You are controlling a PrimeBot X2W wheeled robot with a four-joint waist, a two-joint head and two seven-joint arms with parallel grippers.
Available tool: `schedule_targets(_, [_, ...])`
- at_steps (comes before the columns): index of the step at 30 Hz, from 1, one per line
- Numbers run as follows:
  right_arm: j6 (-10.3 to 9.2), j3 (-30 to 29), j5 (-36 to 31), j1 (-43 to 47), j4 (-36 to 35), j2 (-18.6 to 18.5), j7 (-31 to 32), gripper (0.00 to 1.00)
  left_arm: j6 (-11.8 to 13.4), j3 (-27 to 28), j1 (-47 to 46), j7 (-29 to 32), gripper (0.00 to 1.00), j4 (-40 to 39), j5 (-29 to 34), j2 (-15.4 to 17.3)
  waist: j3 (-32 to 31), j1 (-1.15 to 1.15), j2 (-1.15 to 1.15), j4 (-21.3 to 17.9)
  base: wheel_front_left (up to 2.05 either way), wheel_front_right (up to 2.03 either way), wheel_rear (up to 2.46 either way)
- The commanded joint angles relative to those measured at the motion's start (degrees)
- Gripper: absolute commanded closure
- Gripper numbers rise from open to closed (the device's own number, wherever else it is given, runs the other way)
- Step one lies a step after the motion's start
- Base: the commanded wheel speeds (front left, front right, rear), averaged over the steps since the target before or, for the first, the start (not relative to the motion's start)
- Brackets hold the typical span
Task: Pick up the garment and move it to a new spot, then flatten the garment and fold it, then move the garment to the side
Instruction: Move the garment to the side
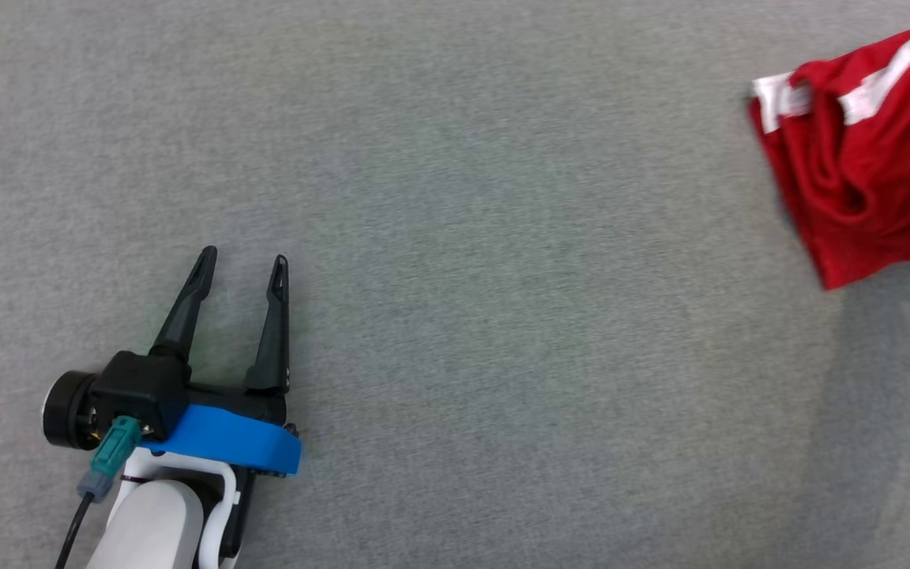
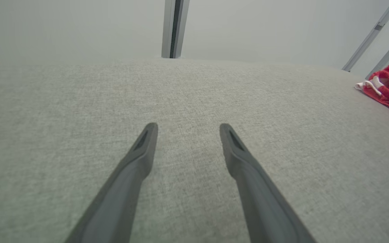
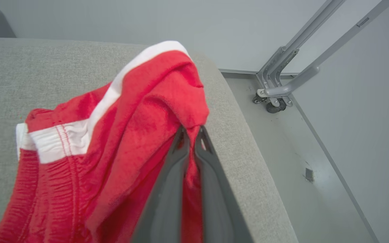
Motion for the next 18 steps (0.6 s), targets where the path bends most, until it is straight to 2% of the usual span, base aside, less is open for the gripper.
schedule_targets(1, [-0.02,-0.7,-0.6,-1.6,0.6,-0.9,0.2,1.00,0.3,0.1,0.0,-0.2,0.00,0.2,-0.2,0.2,1.0,0.00,0.00,1.4,0.00,0.00,0.00])
schedule_targets(5, [-0.02,-2.3,-2.9,-3.3,1.7,-2.8,0.7,1.00,0.4,-0.2,-0.2,-0.5,0.00,0.5,-0.4,0.0,1.4,0.00,0.00,2.7,0.00,0.00,0.00])
schedule_targets(6, [-0.02,-2.7,-3.8,-3.7,1.8,-3.0,0.2,0.71,0.4,-0.3,-0.2,-0.6,0.00,0.6,-0.4,0.0,1.5,0.00,0.00,2.9,0.00,0.00,0.00])
schedule_targets(7, [-0.02,-2.9,-4.5,-3.9,2.0,-3.0,-0.2,0.12,0.4,-0.4,-0.3,-0.6,0.00,0.7,-0.4,-0.1,1.5,0.00,0.00,3.0,0.00,0.00,0.00])
schedule_targets(8, [-0.02,-3.3,-5.2,-4.0,2.2,-2.8,-0.7,0.00,0.4,-0.5,-0.4,-0.8,0.00,0.9,-0.5,-0.1,1.5,0.00,0.00,3.2,0.00,0.00,0.00])
schedule_targets(18, [-0.02,-3.0,-5.6,-2.8,4.4,1.7,-6.6,0.00,0.3,-0.9,-0.6,-2.4,0.00,2.9,-1.5,-1.2,-1.2,0.00,0.00,3.6,0.00,0.00,0.00])
